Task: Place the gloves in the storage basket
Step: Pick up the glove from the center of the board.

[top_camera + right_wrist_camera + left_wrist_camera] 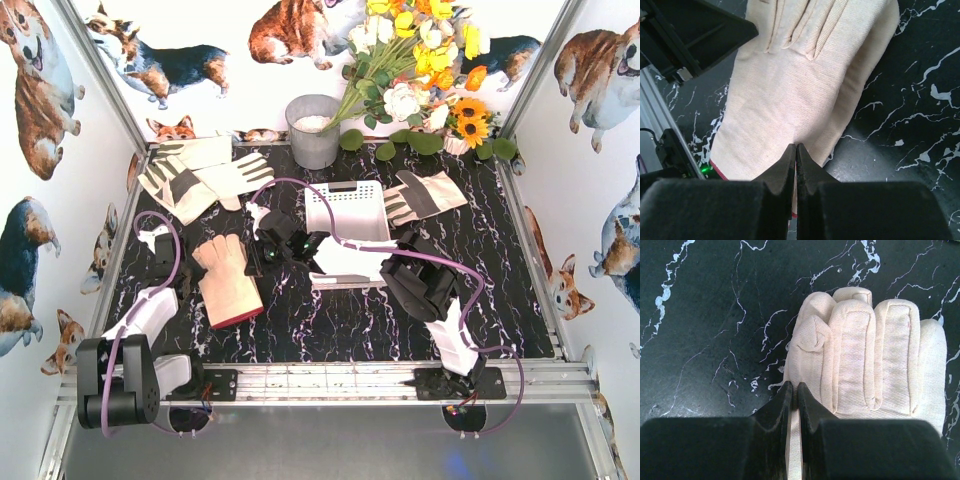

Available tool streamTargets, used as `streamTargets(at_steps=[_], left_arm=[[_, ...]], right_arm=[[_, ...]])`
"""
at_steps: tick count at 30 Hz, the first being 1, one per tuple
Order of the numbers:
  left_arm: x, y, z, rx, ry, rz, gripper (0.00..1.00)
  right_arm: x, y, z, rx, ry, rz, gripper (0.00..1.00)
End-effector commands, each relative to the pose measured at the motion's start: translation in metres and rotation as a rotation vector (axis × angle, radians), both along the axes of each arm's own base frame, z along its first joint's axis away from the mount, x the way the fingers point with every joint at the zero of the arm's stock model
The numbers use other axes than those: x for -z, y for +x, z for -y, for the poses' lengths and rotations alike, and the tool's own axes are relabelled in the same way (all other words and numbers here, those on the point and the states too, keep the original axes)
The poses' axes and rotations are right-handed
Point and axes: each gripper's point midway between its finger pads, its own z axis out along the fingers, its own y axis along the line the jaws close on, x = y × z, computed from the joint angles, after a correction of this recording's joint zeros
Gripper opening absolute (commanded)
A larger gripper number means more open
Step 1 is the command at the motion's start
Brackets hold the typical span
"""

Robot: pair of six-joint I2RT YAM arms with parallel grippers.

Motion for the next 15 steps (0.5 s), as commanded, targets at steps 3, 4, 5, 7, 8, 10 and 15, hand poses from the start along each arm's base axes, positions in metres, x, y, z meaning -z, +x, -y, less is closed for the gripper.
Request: streamTargets(at_steps=[3, 4, 5, 7, 8, 10, 15], left_arm=[[-0.005, 0.007, -0.009, -0.028, 0.024, 0.015, 0.00], [-0.005, 0.007, -0.009, -0.025, 0.023, 0.011, 0.00], [-0.007, 0.008, -0.009, -0.022, 0.022, 0.009, 0.03], [-0.012, 0.009, -0.008, -0.020, 0.017, 0.011, 0.13], [-0.015, 0.009, -0.008, -0.020, 0.016, 0.012, 0.19], [-0.024, 0.010, -0.008, -0.020, 0.016, 0.021, 0.28], [-0.046, 0.003, -0.011, -0.028, 0.037, 0.024, 0.50]], right_arm=[[0.001, 0.011, -0.007, 0.001, -0.008, 0.058, 0.00], [-0.002, 0.012, -0.007, -0.001, -0.006, 0.061, 0.00], [-0.005, 0.012, -0.007, -0.004, -0.004, 0.064, 0.00], [-0.017, 0.013, -0.006, -0.003, 0.007, 0.073, 0.08], [-0.024, 0.015, -0.004, 0.000, 0.016, 0.078, 0.15], [-0.039, 0.016, -0.001, 0.003, 0.035, 0.085, 0.30], [-0.069, 0.012, 0.007, -0.017, 0.077, 0.074, 0.56]])
